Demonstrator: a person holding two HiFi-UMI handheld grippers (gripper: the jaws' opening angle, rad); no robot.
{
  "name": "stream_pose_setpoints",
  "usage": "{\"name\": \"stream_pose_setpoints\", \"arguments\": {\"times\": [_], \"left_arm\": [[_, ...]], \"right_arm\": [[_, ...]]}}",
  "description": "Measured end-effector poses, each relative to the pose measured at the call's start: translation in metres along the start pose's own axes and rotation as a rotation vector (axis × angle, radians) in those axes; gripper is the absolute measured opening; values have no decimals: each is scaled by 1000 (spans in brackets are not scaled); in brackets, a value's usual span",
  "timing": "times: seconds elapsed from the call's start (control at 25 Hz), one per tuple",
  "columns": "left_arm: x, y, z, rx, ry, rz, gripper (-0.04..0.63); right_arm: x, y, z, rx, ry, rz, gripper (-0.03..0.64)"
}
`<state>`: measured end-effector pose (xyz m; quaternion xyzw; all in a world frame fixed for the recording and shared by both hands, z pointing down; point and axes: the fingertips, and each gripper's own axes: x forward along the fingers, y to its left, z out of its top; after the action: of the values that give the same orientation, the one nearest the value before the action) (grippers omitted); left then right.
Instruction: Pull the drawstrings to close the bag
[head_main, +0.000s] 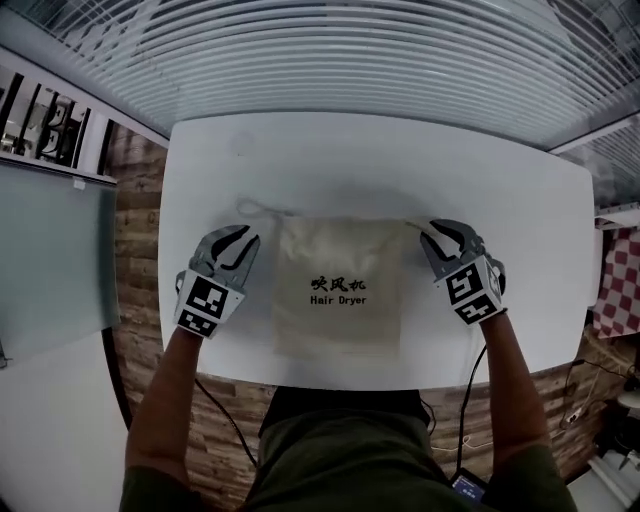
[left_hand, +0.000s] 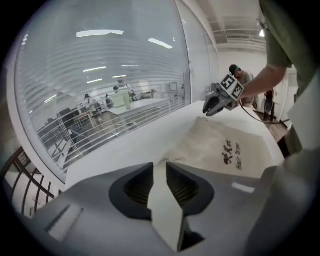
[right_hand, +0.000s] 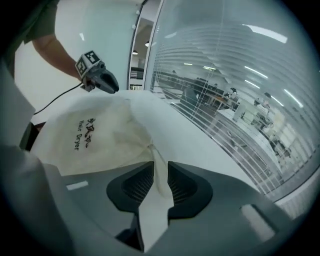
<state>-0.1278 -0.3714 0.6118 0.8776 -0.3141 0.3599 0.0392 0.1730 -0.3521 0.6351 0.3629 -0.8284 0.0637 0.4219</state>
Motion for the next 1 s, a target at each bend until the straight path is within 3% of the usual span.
{"name": "stream_pose_setpoints", "arguments": {"times": [0.16,0.6,0.68,0.88,1.0], "left_arm": [[22,14,-21,81,72,-44,64],[47,24,-38,100,119,-196,74],[47,22,-37,108,132,-218,44],[49,22,-37,73,182,-242,17],[46,22,-38,183,231,-220,14]], "right_arm": [[23,7,-12,-3,71,48,73],[29,7,-14,29,109,163,67],[29,8,-12,35,106,187,30],[28,11,-15,5,122,195,20],[26,15,-20,-86,146,168,17]]}}
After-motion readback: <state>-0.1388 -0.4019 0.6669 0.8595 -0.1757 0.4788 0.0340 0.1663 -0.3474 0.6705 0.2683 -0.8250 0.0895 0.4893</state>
